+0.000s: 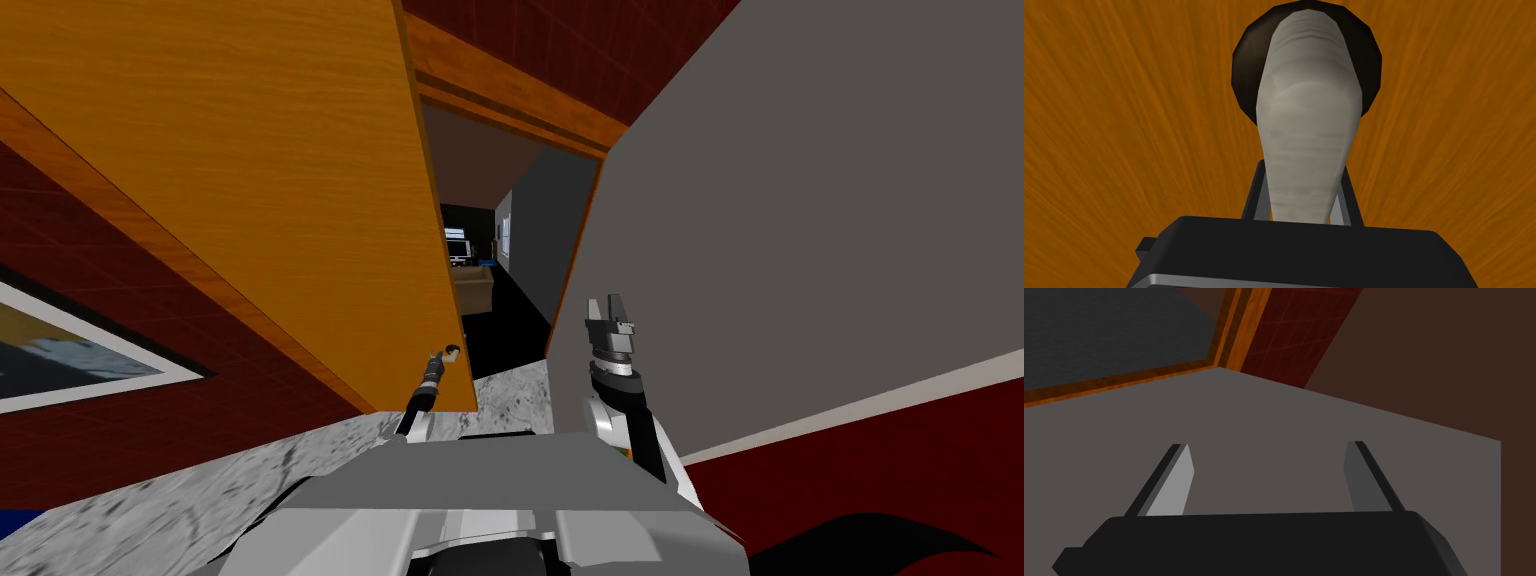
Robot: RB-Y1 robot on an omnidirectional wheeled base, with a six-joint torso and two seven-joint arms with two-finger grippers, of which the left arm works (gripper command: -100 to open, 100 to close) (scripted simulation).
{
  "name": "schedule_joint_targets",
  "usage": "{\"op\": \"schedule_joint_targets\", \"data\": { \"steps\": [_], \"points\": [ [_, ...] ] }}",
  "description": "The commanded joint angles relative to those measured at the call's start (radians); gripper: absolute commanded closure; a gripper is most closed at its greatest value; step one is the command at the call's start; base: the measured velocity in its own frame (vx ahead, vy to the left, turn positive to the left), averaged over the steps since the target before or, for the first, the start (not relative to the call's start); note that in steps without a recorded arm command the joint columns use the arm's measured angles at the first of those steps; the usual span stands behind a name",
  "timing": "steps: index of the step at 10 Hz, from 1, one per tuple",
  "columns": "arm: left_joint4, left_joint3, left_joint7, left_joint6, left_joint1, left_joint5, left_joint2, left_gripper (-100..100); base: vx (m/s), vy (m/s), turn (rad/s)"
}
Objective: Pull the door open
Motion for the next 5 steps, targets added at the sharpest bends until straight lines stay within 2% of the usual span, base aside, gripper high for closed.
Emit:
{"op": "schedule_joint_targets", "data": {
  "steps": [1,3,5],
  "points": [
    [-0.027,0.011,0.024,0.015,0.013,-0.031,0.015,100,-0.001,0.012,-0.062],
    [-0.033,0.015,0.055,0.015,0.011,-0.070,0.023,100,-0.016,0.030,-0.117],
    [-0.039,0.020,0.081,0.015,0.009,-0.104,0.029,100,0.002,0.021,-0.202]
  ]
}}
